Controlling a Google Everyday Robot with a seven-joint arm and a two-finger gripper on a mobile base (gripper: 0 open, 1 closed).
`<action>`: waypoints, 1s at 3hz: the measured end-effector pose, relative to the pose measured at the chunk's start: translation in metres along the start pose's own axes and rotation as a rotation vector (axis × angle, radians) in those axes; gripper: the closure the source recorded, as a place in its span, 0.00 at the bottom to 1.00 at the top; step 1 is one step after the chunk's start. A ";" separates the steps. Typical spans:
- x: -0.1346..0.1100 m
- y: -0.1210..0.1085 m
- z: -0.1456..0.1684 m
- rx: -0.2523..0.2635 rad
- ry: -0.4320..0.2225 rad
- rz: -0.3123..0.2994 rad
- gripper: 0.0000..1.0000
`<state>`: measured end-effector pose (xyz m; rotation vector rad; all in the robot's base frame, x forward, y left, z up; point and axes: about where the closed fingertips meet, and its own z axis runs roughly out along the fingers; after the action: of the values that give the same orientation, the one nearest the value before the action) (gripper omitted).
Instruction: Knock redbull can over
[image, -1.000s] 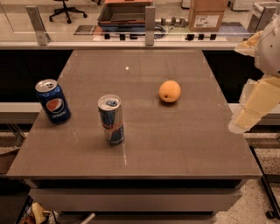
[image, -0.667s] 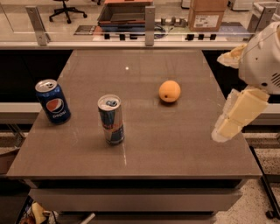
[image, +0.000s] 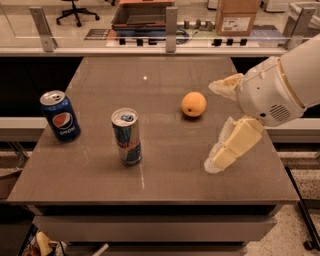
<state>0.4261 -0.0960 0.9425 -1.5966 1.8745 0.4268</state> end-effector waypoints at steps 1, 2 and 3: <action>-0.016 0.013 0.028 -0.019 -0.127 0.013 0.00; -0.024 0.012 0.030 -0.007 -0.158 0.020 0.00; -0.024 0.013 0.029 -0.008 -0.154 0.018 0.00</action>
Offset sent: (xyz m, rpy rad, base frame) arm -0.0048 0.0283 -0.0110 0.1114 -0.0021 0.0229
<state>0.4226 -0.0572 0.9340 -1.5089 1.7743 0.5495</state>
